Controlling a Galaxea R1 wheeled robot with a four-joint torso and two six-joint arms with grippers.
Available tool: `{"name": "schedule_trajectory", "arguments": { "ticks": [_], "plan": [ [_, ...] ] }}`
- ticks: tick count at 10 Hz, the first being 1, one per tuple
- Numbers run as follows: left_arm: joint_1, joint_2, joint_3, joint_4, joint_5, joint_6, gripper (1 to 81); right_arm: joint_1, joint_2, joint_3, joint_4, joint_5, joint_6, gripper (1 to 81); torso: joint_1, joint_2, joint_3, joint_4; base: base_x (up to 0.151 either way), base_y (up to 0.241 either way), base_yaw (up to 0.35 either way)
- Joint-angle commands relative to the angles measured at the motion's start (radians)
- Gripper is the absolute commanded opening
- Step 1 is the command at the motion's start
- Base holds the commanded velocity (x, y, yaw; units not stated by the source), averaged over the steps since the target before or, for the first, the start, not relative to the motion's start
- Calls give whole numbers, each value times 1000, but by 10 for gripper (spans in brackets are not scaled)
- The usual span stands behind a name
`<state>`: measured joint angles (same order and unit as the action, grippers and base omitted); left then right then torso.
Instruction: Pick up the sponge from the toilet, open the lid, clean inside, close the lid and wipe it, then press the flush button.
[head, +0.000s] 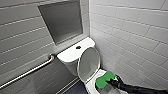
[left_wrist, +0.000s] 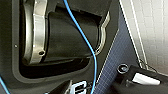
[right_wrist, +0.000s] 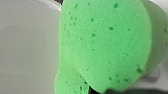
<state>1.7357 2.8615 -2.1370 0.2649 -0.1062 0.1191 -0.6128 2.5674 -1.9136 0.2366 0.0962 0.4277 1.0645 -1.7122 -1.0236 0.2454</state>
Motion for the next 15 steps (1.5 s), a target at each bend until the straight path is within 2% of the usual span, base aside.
{"name": "schedule_trajectory", "arguments": {
  "ticks": [1,3,5,6,9,11,12,15],
  "plan": [
    [32,-5,15,8,77,5,811,165,64,-49,13,-97,3,10,0,0,0,0,0,0,0],
    [32,-5,15,8,77,5,811,164,84,-27,6,-122,0,10,0,0,0,0,0,0,0],
    [32,-3,9,8,77,5,811,146,58,114,-29,-116,-3,10,0,0,0,0,0,0,0],
    [32,-2,9,8,77,5,811,132,56,144,-37,-115,-1,10,0,0,0,0,0,0,0],
    [32,-2,8,10,77,7,811,112,88,142,-43,-113,-1,10,0,0,0,0,0,0,0],
    [32,-5,9,8,77,7,811,75,116,78,-43,-113,-3,10,0,0,0,0,0,0,0],
    [32,-5,9,8,77,7,811,50,137,-18,-43,-113,-3,10,0,0,0,0,0,0,0],
    [34,-7,9,8,77,7,811,20,211,-175,-54,-113,-3,10,0,0,0,0,0,0,0]
  ]
}}
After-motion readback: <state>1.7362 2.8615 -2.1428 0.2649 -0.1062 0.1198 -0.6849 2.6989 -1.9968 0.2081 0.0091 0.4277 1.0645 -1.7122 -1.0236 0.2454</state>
